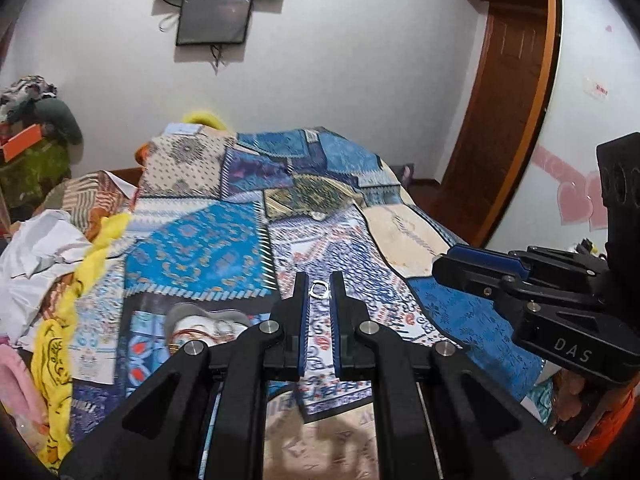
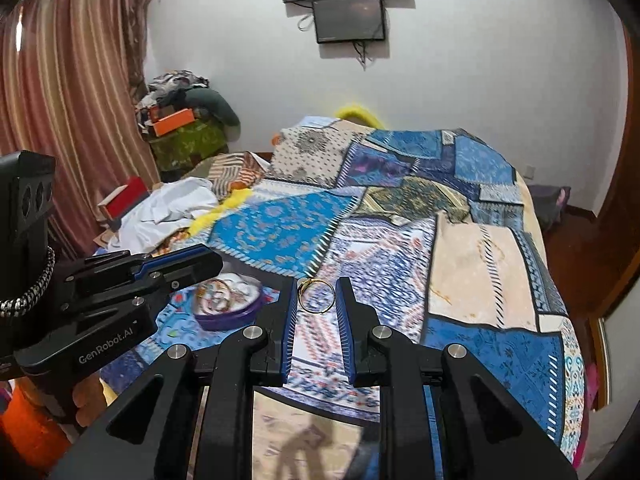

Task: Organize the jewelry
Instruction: 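Lower the gold ring into the heart tin and open the right gripper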

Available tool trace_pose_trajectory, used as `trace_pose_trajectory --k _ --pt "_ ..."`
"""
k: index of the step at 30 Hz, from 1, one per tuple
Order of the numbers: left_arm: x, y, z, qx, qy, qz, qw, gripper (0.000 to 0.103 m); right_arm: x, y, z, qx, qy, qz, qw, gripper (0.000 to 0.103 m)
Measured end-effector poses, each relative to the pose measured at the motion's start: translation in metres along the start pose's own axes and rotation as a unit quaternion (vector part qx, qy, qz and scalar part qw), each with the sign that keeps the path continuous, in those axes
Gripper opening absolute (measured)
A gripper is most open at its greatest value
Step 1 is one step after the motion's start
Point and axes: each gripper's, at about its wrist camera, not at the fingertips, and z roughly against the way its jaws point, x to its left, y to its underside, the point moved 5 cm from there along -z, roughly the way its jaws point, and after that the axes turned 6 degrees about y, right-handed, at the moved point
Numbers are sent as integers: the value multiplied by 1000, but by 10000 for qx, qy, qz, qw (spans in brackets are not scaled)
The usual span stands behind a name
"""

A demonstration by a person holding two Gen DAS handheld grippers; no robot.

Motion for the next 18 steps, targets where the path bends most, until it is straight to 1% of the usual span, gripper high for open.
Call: trace_pose_trajectory --k 8,13,18 --pt "31 1 29 -244 -226 179 9993 8 35 -10 2 -132 -229 218 9994 18" --pt "52 6 36 -265 -371 279 9986 8 55 -13 -8 -104 -368 356 9986 18" --pt "72 15 37 -227 -483 442 9976 8 72 -11 -22 10 -473 478 9977 18"
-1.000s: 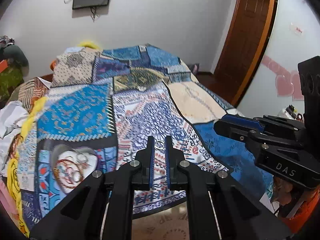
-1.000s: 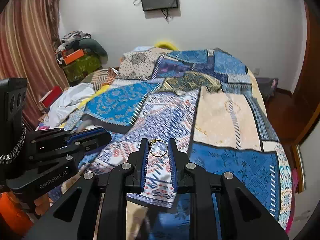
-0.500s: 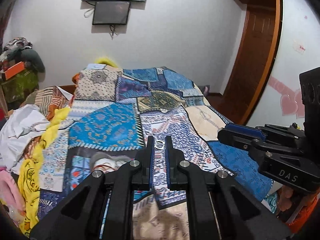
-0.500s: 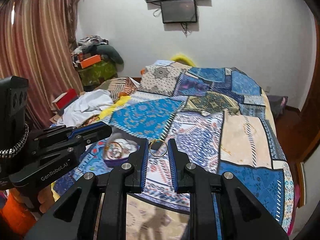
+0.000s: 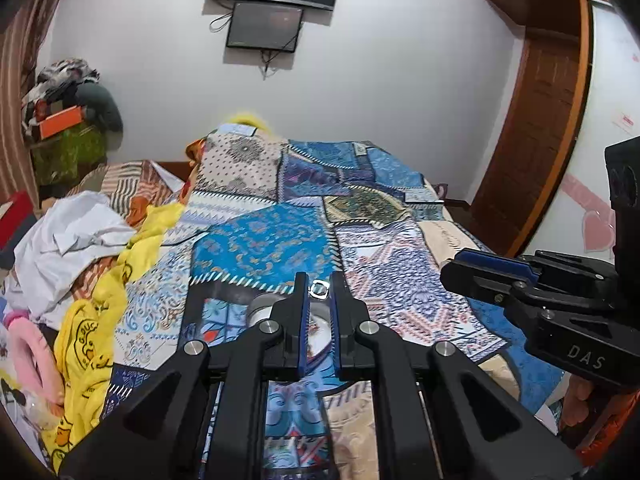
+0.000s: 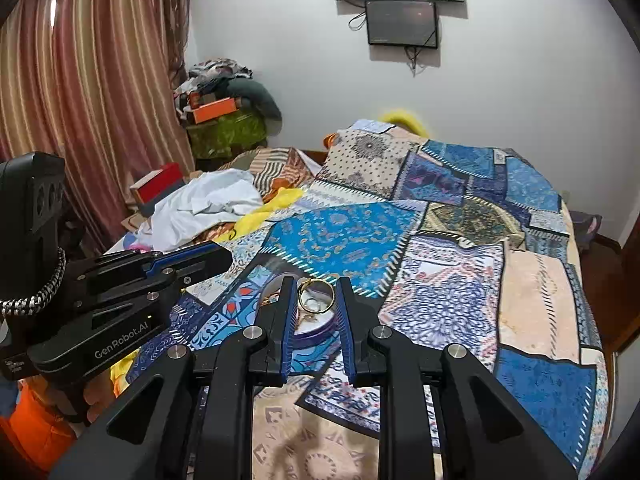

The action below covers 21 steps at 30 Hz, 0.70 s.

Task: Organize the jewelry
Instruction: 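Lower the gold ring into the heart tin and open the right gripper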

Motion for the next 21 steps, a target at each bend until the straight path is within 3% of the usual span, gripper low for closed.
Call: trace_pose_trajectory --k 21 --pt "41 41 -67 746 154 479 9959 8 11 24 -79 900 -190 43 9958 18"
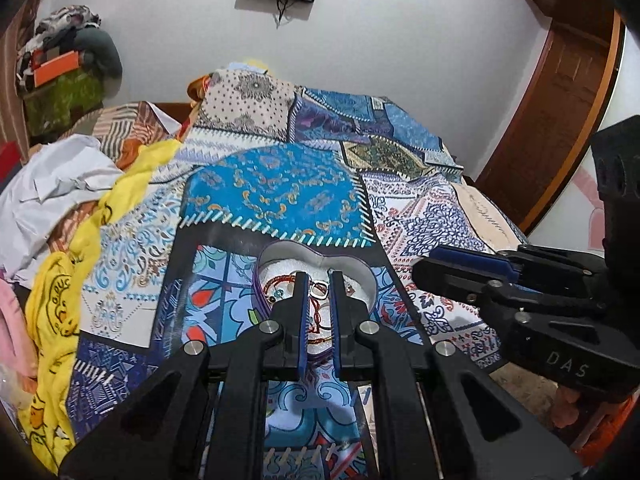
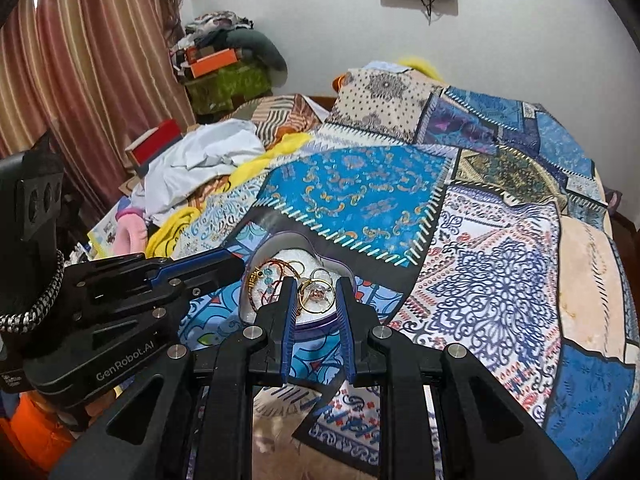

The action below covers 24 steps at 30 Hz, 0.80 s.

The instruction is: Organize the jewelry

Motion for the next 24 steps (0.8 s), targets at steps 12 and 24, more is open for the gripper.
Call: trace_pose_trajectory --k 12,24 --pt "12 14 -26 327 145 175 9992 8 4 4 -39 450 -121 49 9989 18" --pt "9 14 -29 362 171 246 9989 8 3 9 -52 748 -208 -52 9970 19"
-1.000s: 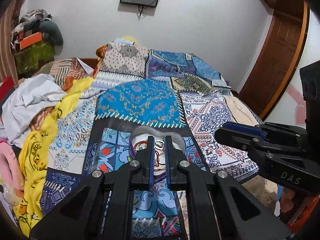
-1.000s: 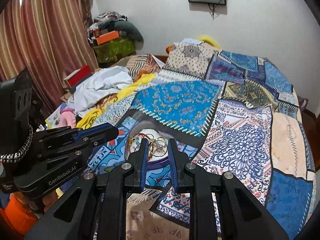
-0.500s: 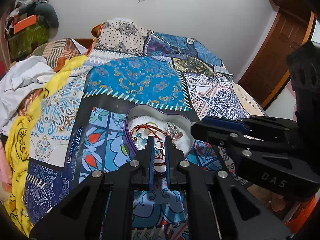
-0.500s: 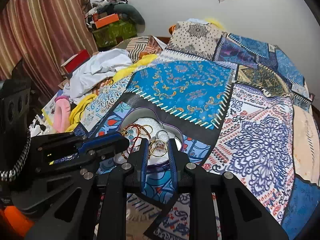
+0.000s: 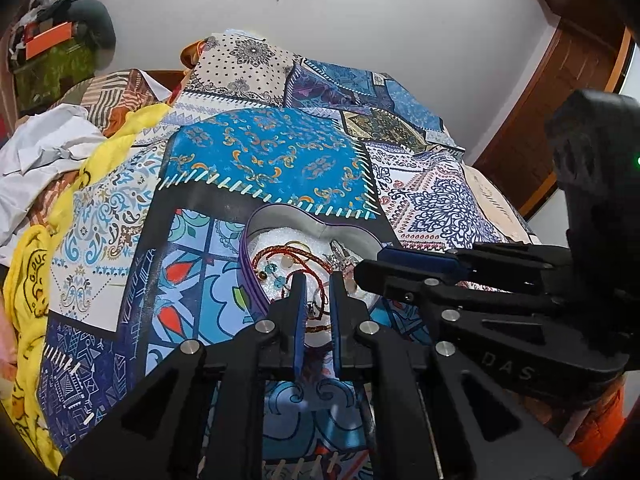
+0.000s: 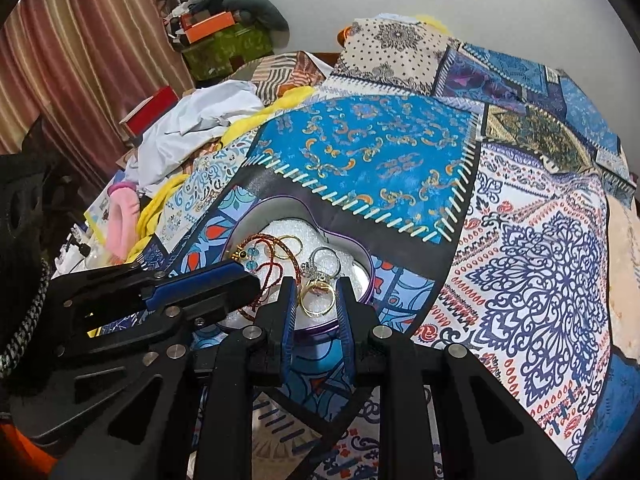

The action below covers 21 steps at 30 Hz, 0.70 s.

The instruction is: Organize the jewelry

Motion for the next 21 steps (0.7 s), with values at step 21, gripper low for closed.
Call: trace_pose_trajectory --k 21 --pt "-54 -34 94 -1032 -570 -740 9903 14 -6 -14 107 -1312 474 -90 9902 30"
